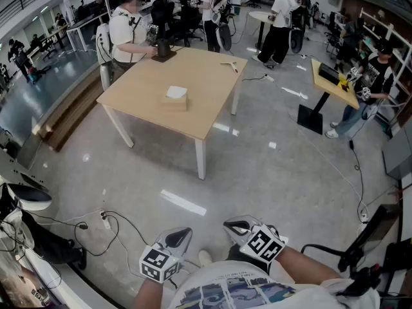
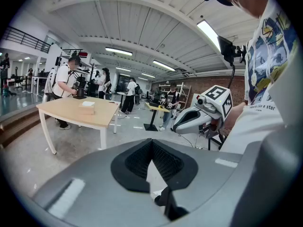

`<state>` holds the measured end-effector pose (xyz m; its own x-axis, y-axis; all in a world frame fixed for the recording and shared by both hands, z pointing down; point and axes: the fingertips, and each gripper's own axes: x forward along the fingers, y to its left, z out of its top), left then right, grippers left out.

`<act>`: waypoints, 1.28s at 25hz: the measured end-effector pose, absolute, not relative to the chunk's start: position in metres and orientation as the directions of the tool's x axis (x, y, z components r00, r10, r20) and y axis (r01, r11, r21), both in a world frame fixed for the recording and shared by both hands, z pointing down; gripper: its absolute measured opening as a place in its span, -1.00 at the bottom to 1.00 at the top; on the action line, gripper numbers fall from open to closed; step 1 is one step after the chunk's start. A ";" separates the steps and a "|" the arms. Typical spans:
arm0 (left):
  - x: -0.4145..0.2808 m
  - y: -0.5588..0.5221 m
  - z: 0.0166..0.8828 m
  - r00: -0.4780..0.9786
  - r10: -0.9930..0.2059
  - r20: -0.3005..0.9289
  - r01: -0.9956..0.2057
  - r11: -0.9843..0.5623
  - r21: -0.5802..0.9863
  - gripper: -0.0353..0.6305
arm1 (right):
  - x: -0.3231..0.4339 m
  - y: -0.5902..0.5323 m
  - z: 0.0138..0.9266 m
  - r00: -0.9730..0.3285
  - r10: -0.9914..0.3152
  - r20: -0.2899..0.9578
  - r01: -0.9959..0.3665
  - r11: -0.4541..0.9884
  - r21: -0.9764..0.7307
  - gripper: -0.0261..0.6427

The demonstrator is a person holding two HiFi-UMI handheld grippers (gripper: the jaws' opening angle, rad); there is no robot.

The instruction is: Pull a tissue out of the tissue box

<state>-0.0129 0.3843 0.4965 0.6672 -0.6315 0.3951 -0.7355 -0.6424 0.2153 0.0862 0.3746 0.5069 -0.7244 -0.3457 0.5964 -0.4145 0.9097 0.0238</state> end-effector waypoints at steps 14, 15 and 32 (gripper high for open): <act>0.006 0.321 0.486 0.599 -0.681 0.421 -0.794 -0.571 0.207 -0.88 | 0.102 0.306 0.499 -0.756 -0.275 0.594 -0.338 0.941 0.005 -0.91; 0.010 0.315 0.485 0.592 -0.687 0.422 -0.800 -0.562 0.207 -0.88 | 0.107 0.299 0.499 -0.756 -0.269 0.596 -0.331 0.944 0.006 -0.91; 0.069 0.204 0.477 0.414 -0.817 0.401 -0.910 -0.375 0.176 -0.88 | 0.156 0.178 0.507 -0.839 -0.171 0.516 -0.238 0.969 -0.067 -0.86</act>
